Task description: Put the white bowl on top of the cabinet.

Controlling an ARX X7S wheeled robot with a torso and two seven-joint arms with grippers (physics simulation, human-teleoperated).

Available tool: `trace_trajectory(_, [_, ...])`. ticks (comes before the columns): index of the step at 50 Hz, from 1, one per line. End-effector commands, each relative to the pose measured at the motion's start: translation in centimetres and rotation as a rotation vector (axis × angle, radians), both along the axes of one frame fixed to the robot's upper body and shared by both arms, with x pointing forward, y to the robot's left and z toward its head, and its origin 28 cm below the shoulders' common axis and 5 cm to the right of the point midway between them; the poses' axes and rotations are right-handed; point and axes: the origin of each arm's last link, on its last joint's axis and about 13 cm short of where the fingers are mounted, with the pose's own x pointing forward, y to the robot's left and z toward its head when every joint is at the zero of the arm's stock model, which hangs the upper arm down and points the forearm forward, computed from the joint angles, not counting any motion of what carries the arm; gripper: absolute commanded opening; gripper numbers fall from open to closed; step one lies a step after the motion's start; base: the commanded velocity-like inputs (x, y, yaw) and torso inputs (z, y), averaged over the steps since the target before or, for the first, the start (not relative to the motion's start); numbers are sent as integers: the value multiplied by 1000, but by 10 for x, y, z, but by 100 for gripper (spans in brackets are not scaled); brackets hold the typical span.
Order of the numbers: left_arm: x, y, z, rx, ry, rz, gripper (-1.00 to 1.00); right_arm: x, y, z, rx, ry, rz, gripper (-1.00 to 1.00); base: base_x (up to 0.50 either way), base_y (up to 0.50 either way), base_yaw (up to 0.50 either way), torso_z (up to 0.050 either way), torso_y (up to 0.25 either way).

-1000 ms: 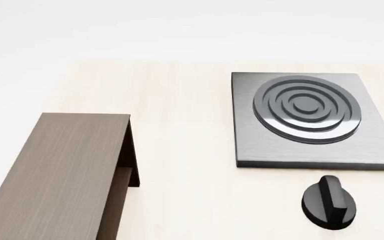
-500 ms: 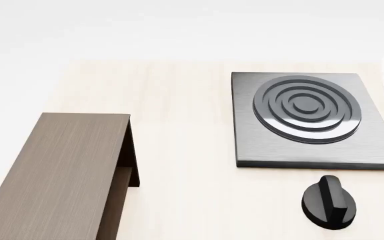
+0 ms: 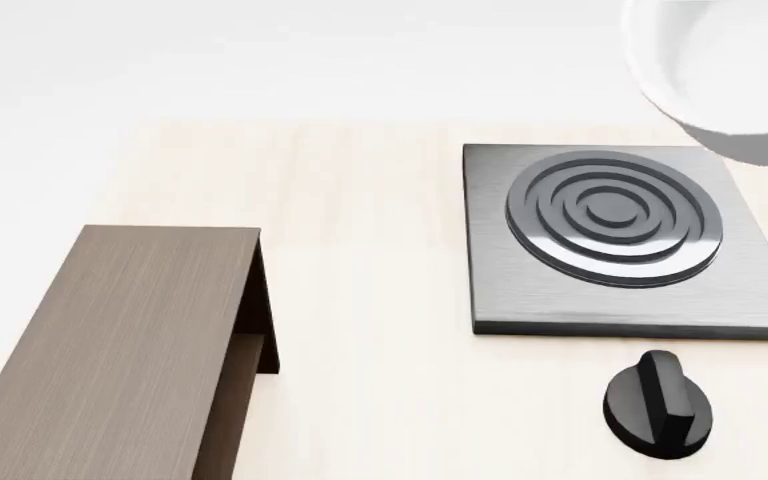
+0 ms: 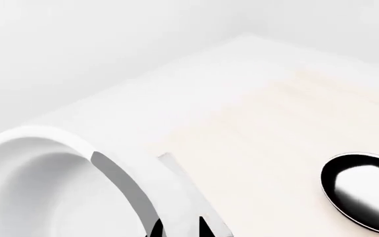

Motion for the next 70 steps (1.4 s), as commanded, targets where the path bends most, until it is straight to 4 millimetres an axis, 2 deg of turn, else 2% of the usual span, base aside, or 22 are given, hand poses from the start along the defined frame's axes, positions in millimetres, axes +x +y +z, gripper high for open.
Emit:
trace_trajectory(1, [1,0,0,-1,1,-3,100,11,18,18,-117,-41,102,-100,0,0,0,0,0])
trace_trajectory(8, [1,0,0,-2,2,-4,100,17,24,18,-118,-37,139,-100,0,0,0,0,1])
trace_trajectory(21, [0,0,0,-1,0,-3,100,41,65,16,-146,-21,346,-100,0,0,0,1,1])
trace_trajectory(39, [0,0,0,-5,-2,-3,100,57,100,15,-131,-19,483,-100,0,0,0,0,1])
trace_trajectory(58, [1,0,-1,-6,1,-4,100,61,131,10,-131,-23,632,-100,0,0,0,1,1])
trace_trajectory(70, [0,0,0,-6,-3,-4,100,59,149,5,41,-23,745,-100,0,0,0,0,1])
